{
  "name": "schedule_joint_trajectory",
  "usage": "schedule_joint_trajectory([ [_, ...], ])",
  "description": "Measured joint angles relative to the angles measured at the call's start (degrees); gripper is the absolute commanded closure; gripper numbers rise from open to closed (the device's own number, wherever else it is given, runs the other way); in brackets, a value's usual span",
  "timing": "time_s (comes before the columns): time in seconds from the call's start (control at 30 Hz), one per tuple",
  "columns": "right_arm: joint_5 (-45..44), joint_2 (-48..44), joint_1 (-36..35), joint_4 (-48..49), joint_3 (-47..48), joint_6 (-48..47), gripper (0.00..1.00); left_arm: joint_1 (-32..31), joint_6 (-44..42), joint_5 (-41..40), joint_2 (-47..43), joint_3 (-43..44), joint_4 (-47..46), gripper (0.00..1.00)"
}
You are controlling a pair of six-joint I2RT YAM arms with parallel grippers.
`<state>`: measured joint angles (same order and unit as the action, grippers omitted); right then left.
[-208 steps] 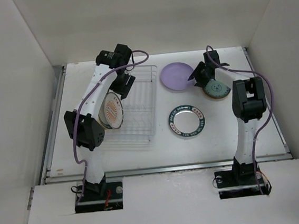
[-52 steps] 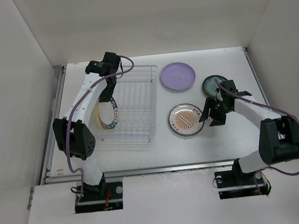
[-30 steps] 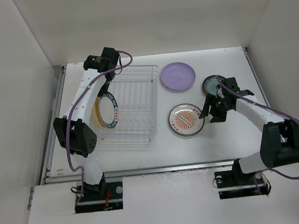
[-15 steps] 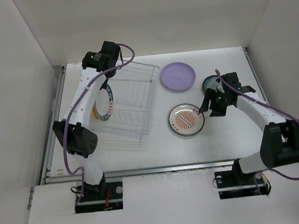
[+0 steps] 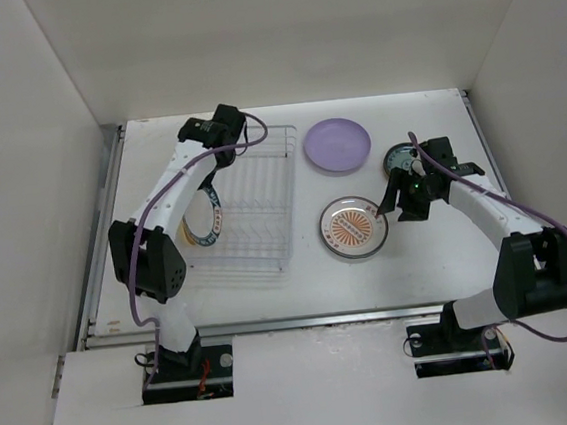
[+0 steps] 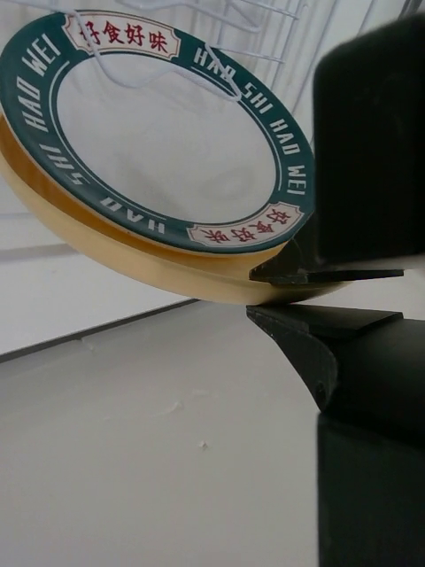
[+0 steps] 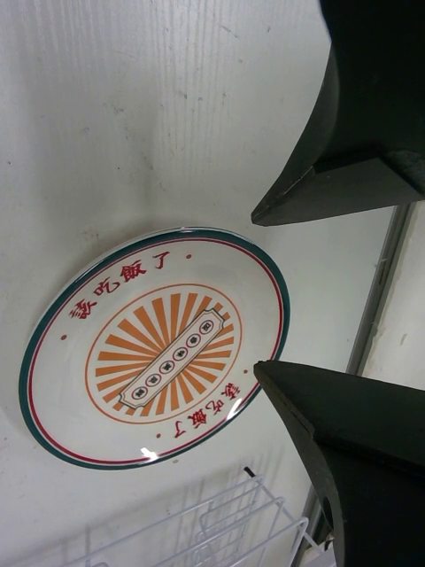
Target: Unload the plates from the dish rack
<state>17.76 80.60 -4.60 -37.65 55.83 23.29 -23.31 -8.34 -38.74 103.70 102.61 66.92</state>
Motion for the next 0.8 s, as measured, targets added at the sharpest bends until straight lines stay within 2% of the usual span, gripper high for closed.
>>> schedule_joint_trajectory([
  [0.2, 0.0, 0.0, 0.0, -0.1, 0.0, 0.0, 0.31, -4.8, -2.2, -9.4, -0.1, -1.4, -4.0, 1.0],
  [0.43, 0.0, 0.0, 0.0, -0.1, 0.0, 0.0, 0.31, -6.8, -11.8, -21.2, -1.5, -1.3, -15.2, 1.0],
  [0.67, 0.8, 0.0, 0.0, -0.3, 0.5, -0.2, 0.31, -7.1, -20.8, -25.9, -2.6, 0.3, -23.3, 1.0],
  [0.8, 3.9, 0.0, -0.8, 0.3, 2.3, -1.1, 0.28, -7.1, -22.4, -24.4, -2.4, 9.4, -24.7, 1.0],
])
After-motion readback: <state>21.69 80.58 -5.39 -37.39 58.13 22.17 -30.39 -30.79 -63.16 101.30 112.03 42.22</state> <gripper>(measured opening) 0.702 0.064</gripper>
